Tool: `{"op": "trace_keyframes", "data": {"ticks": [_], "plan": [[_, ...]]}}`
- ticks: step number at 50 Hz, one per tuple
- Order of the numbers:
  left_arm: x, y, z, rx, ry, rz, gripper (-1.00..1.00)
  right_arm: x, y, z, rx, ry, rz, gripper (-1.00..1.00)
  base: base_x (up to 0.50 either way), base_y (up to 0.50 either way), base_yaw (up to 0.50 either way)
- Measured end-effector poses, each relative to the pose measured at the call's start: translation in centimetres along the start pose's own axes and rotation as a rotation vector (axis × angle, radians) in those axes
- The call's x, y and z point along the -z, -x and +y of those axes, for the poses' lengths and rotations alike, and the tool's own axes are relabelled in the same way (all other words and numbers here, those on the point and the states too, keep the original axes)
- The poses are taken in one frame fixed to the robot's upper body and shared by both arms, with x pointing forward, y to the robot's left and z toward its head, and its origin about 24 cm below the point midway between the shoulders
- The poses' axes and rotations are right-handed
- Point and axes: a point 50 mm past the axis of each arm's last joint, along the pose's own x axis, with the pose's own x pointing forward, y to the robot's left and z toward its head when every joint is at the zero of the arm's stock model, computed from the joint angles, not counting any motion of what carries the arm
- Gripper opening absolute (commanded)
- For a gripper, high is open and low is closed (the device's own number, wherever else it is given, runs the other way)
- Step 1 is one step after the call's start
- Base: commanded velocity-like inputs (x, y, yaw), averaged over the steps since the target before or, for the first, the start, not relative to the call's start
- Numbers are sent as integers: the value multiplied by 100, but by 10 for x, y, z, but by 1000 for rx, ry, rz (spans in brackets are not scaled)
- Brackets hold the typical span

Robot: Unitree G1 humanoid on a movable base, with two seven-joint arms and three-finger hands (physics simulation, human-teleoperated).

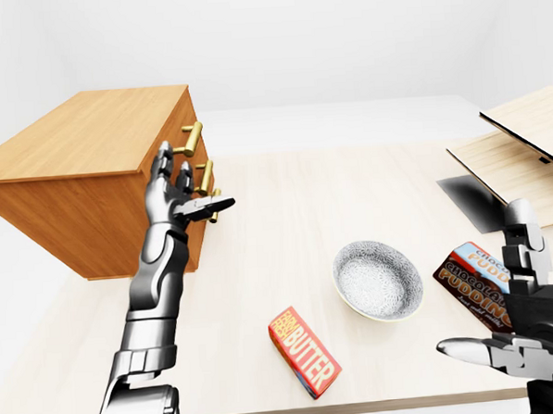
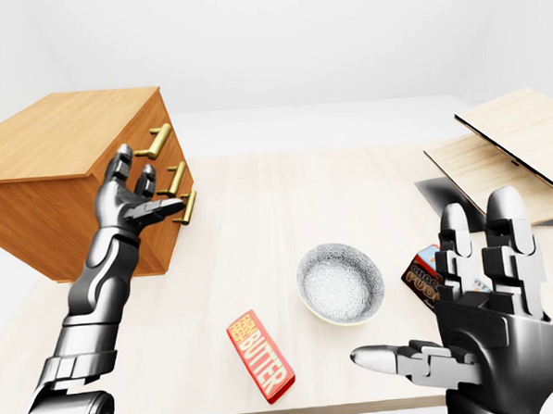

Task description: Close the top drawer of the cabinet and put the bowl on top of it.

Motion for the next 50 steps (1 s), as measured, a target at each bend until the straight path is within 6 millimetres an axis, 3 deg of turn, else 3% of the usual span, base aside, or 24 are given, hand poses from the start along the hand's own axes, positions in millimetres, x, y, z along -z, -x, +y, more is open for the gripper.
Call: {"op": "trace_keyframes", "data": {"ticks": [26,40,50], "plan": [[-9,56,-8,-21,-2,-138,100,0,0,0,1,-1,0,100,0,0,0],[-63,105,-61,164,-136,-439,100,2,-1,-1,2,-2,1,100,0,0,0],[-79,134,-101,285,-291,-585,100,2,-2,-2,5,-3,0,100,0,0,0]]}}
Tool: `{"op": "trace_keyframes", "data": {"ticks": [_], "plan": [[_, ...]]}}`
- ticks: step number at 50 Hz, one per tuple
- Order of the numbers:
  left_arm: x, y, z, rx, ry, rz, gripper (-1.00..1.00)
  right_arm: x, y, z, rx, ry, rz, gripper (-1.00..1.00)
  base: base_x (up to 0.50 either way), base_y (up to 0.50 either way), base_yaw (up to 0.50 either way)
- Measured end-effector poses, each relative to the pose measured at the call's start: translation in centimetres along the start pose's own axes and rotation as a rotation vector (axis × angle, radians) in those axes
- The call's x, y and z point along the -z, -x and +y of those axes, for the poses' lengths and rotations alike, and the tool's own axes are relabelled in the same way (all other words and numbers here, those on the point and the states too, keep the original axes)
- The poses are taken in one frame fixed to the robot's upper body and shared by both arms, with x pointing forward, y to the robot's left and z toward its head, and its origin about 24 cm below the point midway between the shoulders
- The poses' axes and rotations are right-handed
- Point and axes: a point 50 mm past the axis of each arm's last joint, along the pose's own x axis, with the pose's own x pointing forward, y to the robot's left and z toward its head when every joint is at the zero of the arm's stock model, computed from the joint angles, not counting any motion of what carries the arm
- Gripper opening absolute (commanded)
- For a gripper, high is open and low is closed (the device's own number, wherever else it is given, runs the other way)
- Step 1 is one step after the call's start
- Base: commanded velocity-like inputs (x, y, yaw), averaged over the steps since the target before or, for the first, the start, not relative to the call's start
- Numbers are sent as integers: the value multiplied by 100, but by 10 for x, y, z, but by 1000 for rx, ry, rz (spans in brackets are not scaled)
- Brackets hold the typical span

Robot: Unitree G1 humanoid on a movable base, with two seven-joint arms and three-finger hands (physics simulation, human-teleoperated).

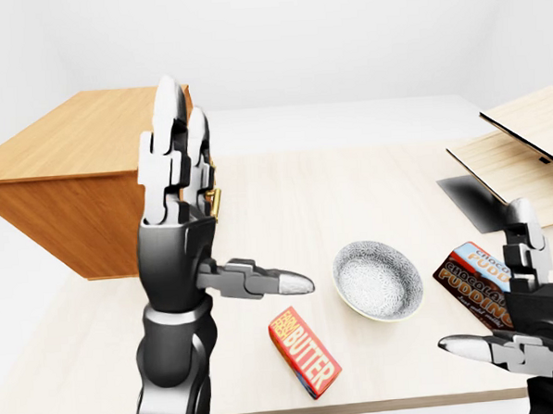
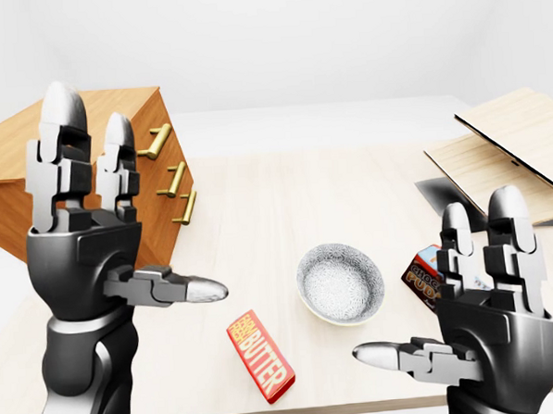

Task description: Close the top drawer of the cabinet and put the bowl on top of it.

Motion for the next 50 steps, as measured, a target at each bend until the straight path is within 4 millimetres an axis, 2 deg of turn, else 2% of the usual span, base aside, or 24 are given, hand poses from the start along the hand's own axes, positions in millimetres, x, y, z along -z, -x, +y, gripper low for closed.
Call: {"op": "trace_keyframes", "data": {"ticks": [9,18,32,50], "plan": [[-12,0,-25,85,-94,-52,100,-3,0,-2,5,1,-14,100,0,0,0],[-12,-4,-45,144,-159,-65,100,-11,1,-5,-4,3,-47,100,0,0,0],[-2,-11,-62,188,-243,-32,100,-24,6,-12,2,-6,-92,100,0,0,0],[-13,-10,-92,266,-387,-60,100,-30,8,-17,11,-17,-108,100,0,0,0]]}}
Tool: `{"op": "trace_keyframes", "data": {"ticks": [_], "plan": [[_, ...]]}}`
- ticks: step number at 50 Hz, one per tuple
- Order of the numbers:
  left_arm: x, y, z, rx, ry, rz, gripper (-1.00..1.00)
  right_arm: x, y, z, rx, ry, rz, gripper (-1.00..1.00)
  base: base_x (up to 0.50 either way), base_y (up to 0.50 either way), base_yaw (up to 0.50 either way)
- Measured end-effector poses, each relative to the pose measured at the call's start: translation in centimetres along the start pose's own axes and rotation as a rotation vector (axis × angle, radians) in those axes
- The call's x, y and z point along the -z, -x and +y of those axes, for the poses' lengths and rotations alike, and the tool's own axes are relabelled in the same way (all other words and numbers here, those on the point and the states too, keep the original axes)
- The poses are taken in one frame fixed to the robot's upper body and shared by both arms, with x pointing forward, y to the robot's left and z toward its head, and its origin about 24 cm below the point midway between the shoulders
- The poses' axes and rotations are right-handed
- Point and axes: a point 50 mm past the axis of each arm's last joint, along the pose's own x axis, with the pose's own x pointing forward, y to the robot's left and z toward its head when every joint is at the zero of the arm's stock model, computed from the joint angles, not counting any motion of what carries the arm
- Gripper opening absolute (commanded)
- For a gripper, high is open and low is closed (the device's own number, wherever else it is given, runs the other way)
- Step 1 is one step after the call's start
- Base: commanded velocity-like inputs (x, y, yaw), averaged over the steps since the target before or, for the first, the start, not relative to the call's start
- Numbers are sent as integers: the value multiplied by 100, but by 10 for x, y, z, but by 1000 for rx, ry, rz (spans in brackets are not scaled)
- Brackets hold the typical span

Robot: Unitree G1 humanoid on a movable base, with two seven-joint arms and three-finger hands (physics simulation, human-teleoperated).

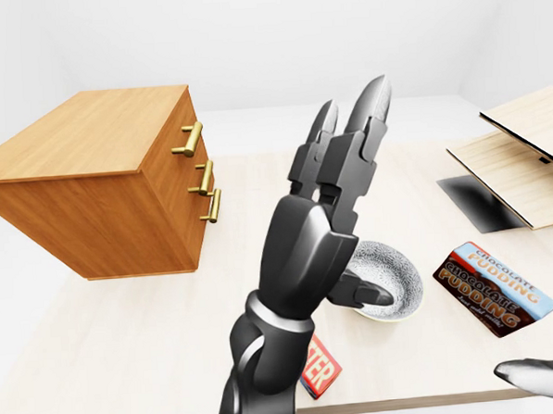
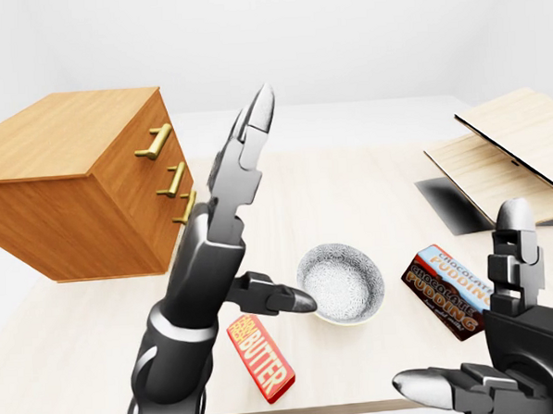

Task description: Close the top drawer of the cabinet and put the bowl on top of it.

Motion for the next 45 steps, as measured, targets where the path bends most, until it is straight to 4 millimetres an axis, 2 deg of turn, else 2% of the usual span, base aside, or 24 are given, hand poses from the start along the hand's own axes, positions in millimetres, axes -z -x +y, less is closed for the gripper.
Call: {"op": "trace_keyframes", "data": {"ticks": [15,30,45], "plan": [[-23,10,-28,91,-134,-9,100,-2,0,-1,2,1,-12,100,0,0,0],[-21,19,-49,159,-227,29,100,-3,0,-2,2,-4,-15,100,0,0,0],[-18,24,-61,173,-315,47,100,-3,3,-3,-2,-19,4,100,0,0,0]]}}
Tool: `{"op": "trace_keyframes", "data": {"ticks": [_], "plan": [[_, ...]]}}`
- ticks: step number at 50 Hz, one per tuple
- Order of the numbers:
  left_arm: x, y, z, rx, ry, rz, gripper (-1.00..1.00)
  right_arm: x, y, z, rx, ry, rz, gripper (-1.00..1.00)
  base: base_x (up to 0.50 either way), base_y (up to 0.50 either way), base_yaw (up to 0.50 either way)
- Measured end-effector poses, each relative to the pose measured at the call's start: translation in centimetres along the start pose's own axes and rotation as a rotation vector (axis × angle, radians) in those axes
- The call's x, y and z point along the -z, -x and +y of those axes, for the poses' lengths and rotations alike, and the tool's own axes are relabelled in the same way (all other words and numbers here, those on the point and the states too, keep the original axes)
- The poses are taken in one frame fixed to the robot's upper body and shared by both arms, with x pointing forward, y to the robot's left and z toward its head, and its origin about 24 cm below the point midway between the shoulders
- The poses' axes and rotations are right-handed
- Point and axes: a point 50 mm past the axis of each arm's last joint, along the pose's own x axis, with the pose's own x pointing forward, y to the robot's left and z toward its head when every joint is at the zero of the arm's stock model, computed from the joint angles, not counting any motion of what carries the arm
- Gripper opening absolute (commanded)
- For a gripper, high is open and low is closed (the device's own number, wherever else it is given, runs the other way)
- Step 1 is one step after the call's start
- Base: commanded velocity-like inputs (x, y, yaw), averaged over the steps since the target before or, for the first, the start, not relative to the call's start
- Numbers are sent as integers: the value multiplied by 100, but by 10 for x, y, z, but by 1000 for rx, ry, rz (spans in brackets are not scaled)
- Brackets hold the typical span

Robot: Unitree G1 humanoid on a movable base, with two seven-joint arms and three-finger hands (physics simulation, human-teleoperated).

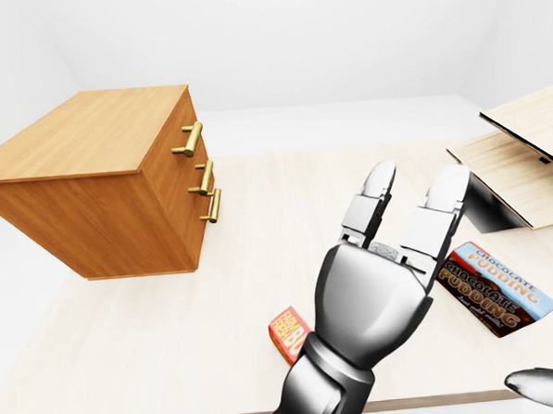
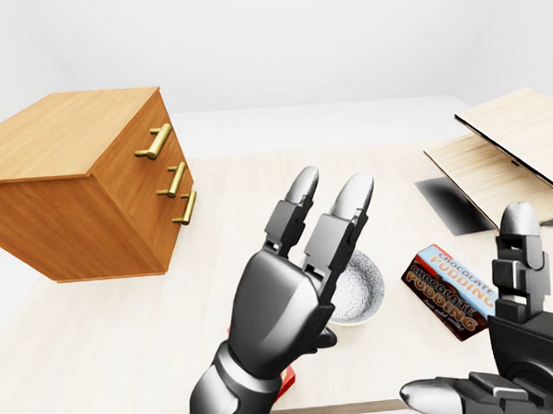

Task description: Close the top drawer of the cabinet and put the bowl on top of it.

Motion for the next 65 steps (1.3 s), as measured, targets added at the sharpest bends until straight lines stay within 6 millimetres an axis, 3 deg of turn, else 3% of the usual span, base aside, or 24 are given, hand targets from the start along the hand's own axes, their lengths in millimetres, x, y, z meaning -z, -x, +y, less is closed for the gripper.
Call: {"op": "trace_keyframes", "data": {"ticks": [25,65], "plan": [[16,-3,-41,118,-52,66,100,-2,3,-3,1,-16,7,100,0,0,0],[30,2,-89,314,-91,122,100,-5,3,-5,5,-17,-4,100,0,0,0]]}}
